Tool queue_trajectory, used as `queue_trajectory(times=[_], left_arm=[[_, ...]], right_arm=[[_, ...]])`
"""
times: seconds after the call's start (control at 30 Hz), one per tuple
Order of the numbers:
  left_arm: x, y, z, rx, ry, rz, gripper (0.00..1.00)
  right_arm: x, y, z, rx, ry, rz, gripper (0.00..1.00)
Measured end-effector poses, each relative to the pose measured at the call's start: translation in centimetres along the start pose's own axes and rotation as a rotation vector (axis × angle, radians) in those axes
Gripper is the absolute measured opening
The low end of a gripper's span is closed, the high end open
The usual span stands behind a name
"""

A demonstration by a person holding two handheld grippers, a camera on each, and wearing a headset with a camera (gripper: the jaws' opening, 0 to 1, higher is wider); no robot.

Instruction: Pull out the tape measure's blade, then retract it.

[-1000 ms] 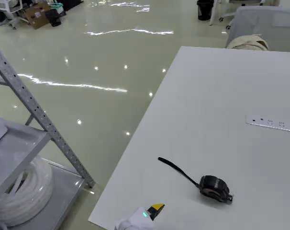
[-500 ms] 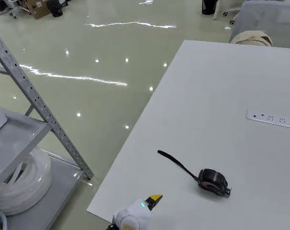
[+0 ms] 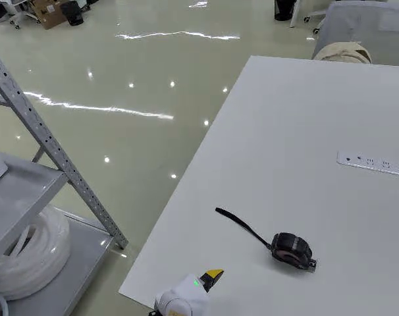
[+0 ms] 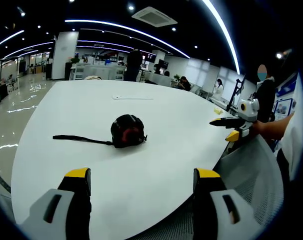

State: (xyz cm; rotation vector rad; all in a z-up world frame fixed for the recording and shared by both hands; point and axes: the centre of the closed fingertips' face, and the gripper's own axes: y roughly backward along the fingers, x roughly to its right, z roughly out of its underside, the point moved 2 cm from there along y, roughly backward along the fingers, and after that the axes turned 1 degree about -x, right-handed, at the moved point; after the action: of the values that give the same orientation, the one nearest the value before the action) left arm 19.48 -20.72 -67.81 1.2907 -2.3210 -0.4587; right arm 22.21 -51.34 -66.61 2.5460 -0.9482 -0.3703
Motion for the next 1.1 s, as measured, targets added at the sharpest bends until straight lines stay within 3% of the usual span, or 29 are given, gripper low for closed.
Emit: queue_trajectory(times=[0.47, 1.1], left_arm=[[0.1, -0.5, -0.1, -0.012, -0.01, 0.022, 0.83], [-0.2, -1.6, -0.5, -0.042, -0.051, 0.06, 0.83]], right_arm=[[0.3, -0.2, 0.3, -0.011, 0.002, -0.01, 0.76], [0.3, -1.3, 0.1, -0.003, 0.018, -0.06, 0.73]])
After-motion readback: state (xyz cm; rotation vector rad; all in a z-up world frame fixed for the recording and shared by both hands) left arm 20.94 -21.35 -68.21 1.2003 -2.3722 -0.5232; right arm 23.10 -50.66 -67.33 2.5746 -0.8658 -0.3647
